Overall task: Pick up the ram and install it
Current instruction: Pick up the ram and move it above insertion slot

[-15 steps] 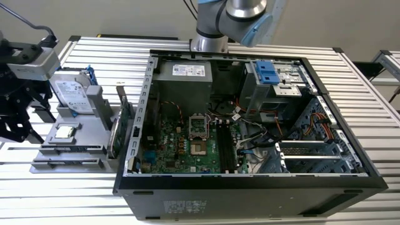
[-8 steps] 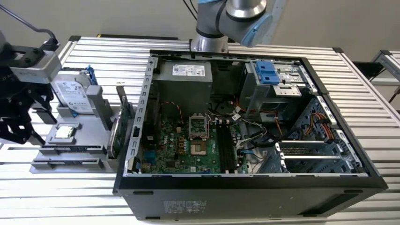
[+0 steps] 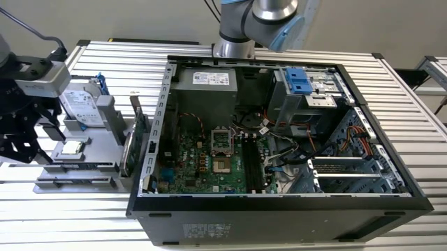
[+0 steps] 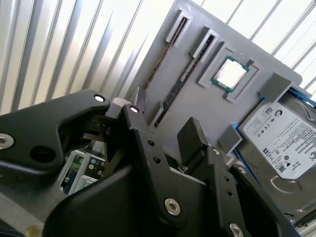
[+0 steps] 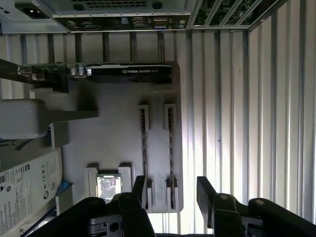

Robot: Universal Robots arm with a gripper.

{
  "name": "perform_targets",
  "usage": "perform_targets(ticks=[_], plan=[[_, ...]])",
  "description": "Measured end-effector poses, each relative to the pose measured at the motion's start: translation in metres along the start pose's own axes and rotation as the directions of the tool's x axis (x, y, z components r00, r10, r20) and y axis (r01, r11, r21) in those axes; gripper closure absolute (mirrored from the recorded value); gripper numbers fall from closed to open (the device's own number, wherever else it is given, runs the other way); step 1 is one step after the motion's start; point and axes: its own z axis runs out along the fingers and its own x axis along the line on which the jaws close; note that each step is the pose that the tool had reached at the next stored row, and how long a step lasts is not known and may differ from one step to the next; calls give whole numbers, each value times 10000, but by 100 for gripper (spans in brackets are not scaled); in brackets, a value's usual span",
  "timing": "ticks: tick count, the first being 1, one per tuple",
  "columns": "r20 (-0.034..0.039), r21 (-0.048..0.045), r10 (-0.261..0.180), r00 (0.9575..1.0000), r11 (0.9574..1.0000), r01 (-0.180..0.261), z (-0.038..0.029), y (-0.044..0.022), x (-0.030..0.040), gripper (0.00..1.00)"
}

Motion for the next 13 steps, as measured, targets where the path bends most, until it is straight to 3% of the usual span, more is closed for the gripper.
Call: perform_targets(ticks=[13], plan=[[0, 1, -1, 10000, 10000, 1, 45, 0, 0, 0]])
